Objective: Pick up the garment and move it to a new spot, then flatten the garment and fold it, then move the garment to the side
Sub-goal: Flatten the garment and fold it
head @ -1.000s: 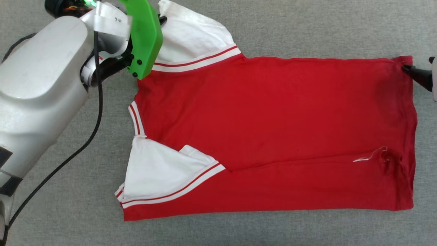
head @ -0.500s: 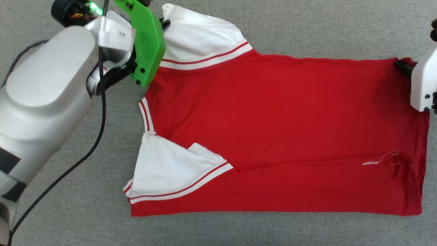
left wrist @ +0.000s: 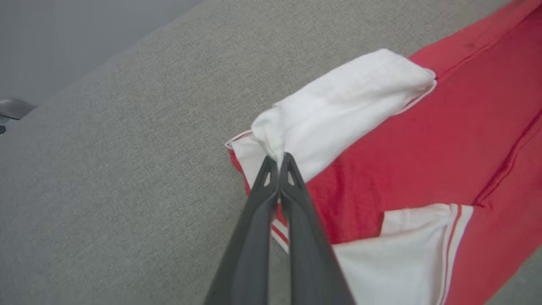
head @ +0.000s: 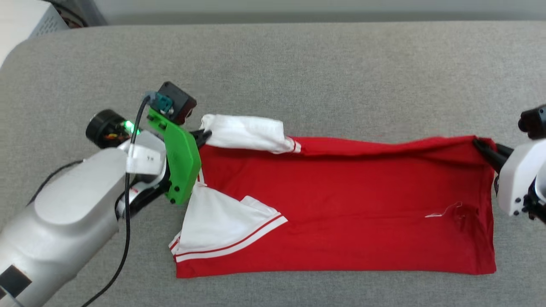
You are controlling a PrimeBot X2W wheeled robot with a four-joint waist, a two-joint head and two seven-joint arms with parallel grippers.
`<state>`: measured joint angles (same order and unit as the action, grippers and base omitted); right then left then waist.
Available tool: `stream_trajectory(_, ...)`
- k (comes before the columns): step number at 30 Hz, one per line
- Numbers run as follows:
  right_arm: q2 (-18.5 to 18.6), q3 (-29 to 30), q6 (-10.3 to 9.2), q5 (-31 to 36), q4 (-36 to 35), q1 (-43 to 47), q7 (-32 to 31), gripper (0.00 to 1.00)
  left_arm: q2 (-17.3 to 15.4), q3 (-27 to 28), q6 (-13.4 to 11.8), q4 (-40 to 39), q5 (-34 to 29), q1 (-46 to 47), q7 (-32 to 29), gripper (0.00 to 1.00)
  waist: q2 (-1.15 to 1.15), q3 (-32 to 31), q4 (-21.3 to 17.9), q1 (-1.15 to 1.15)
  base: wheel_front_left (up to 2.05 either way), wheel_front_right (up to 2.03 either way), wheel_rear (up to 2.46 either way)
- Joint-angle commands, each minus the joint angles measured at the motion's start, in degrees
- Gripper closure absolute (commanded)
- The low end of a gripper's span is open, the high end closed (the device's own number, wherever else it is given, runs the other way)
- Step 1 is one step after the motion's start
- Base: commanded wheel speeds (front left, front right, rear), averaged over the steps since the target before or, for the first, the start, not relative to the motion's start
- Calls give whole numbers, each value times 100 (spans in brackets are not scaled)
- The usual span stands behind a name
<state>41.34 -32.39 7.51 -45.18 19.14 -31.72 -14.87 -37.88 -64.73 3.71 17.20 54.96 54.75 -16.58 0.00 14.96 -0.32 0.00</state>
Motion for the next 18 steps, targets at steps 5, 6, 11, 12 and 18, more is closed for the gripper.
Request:
stream_trajectory(5,18,264,-2,-119,-286,897,195,100,-267,5,-350,-421,273,-862,307,100,0,-555,90,0,0,0,0)
stream_trajectory(6,17,313,-2,-129,-320,1080,202,100,-295,-12,-410,-478,329,-1034,357,100,0,-568,105,0,0,0,0)
stream_trajectory(11,-63,523,-2,-170,-490,1805,204,100,-371,-105,-528,-514,519,-1686,606,100,0,-574,142,0,0,0,0)
stream_trajectory(12,-99,565,-2,-180,-513,1938,191,100,-358,-137,-525,-486,548,-1807,658,100,0,-563,142,0,0,0,0)
stream_trajectory(18,-320,662,-2,-113,-453,2404,61,100,-149,-265,-510,-162,657,-2274,915,100,0,-445,105,0,0,0,0)
